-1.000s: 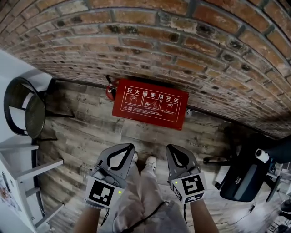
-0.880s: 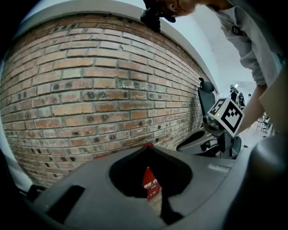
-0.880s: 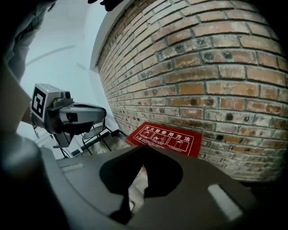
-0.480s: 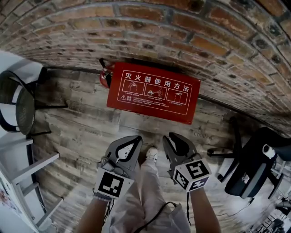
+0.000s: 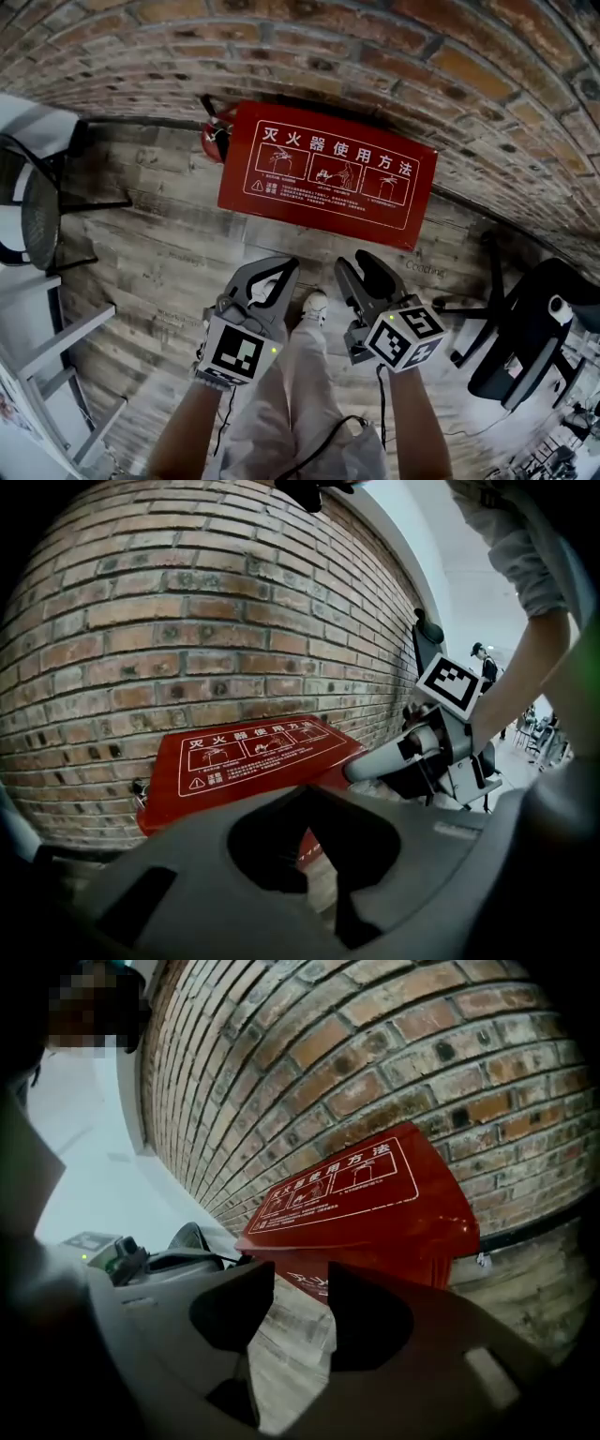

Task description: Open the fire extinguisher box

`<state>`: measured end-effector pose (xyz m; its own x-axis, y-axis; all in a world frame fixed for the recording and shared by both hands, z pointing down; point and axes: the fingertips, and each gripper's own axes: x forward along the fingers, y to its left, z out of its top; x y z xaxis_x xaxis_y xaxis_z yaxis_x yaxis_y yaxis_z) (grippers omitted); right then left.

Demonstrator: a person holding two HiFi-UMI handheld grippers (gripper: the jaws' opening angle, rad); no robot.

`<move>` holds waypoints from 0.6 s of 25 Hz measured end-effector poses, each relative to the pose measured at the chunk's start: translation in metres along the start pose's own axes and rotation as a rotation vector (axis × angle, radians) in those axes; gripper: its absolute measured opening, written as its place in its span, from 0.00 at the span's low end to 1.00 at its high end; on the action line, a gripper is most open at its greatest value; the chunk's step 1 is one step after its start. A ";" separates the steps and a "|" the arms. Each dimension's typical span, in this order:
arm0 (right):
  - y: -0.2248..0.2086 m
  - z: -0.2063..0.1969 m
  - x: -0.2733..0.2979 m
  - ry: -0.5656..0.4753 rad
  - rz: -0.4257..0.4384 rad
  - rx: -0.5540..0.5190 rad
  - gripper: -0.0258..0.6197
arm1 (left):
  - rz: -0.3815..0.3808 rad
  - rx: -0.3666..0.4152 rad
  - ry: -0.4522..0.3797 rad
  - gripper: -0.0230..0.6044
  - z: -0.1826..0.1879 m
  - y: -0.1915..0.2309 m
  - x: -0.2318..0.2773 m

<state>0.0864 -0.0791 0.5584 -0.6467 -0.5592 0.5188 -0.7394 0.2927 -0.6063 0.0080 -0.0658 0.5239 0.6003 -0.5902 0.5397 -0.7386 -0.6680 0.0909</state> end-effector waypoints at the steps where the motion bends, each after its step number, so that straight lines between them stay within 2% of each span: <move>1: -0.003 0.000 0.003 -0.013 0.003 0.030 0.32 | 0.002 0.003 0.005 0.03 -0.004 0.003 0.003; 4: -0.010 0.001 0.010 -0.049 0.016 0.104 0.37 | -0.009 0.030 0.025 0.03 -0.016 0.003 0.010; 7: -0.017 -0.002 0.020 -0.045 0.006 0.133 0.38 | -0.026 0.054 0.035 0.03 -0.024 0.006 0.017; 15: -0.027 -0.002 0.032 -0.052 -0.028 0.163 0.39 | -0.034 0.033 0.038 0.03 -0.034 0.014 0.026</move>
<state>0.0858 -0.1035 0.5924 -0.6122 -0.6061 0.5077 -0.7144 0.1489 -0.6837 0.0025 -0.0754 0.5673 0.6126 -0.5498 0.5678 -0.7068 -0.7026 0.0821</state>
